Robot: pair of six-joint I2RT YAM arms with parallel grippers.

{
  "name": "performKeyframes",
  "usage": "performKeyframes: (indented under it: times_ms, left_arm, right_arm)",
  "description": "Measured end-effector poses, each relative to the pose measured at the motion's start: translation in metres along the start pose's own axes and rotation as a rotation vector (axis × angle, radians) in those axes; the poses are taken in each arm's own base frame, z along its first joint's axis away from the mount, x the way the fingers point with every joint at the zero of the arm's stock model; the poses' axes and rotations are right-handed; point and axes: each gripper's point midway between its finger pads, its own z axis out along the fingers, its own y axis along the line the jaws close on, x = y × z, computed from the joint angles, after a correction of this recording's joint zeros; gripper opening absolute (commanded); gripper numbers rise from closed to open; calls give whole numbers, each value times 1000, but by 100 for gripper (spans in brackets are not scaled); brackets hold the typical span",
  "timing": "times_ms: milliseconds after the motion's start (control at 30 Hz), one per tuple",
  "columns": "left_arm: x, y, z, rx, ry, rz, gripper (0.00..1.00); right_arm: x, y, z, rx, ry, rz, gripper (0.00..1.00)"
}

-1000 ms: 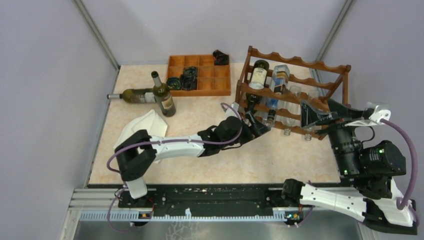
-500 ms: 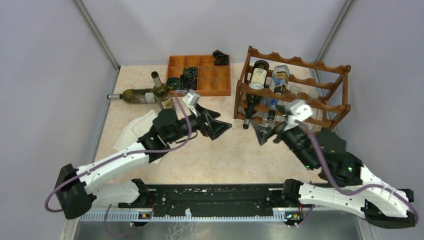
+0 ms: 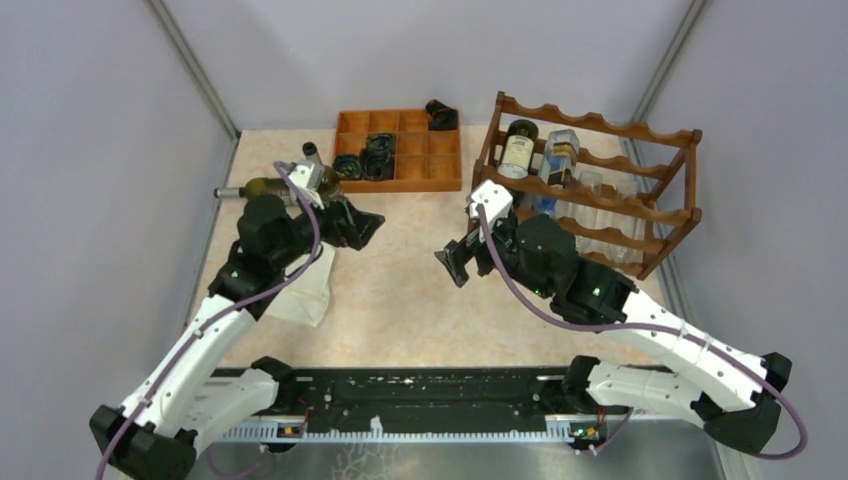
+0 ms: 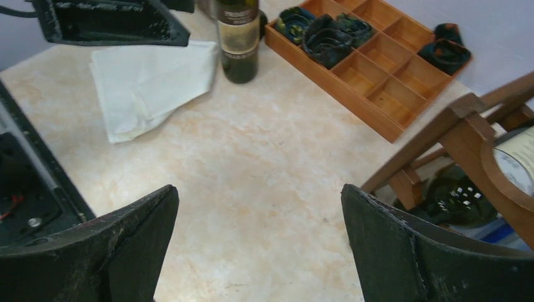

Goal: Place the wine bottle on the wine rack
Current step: Pick up the wine bottle from the center of the board.

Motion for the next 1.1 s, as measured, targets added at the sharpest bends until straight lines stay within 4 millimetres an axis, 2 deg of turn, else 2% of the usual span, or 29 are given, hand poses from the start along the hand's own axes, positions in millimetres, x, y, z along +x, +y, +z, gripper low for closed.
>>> performKeyframes:
  times_ms: [100,233,300,367,433,500,567,633,733,800,900,1100]
  left_arm:
    - [-17,11,-14,-71,-44,24,99]
    - [-44,13,-23,-120,-106,48,99]
    - [-53,13,-27,-137,-132,51,99]
    - [-58,14,-32,-147,-151,52,99]
    - [-61,12,-37,-152,-166,50,99]
    - [-64,10,-43,-150,-180,47,99]
    - [-65,7,-49,-146,-191,39,99]
    - [-64,6,-54,-146,-193,32,99]
    - [-59,7,-56,-149,-186,22,99]
    - [-54,9,-57,-154,-180,9,99]
    - [-47,12,-56,-162,-170,-7,99]
    - [-41,15,-51,-167,-151,-23,99]
  right_arm:
    - [-6,10,6,-51,-22,41,99]
    - [-5,19,18,-81,-5,103,98]
    - [-17,18,24,-70,-8,159,98]
    - [-50,14,30,-46,-52,236,98]
    - [-106,9,30,-35,-148,325,98]
    - [-172,6,19,-51,-283,418,99]
    - [-226,3,2,-82,-405,493,99]
    - [-271,1,-16,-118,-505,551,99]
    - [-327,-1,-36,-171,-612,616,99]
    - [-352,1,-42,-207,-657,641,98]
    - [-365,5,-39,-239,-673,655,99]
    - [-357,11,-22,-246,-641,671,98]
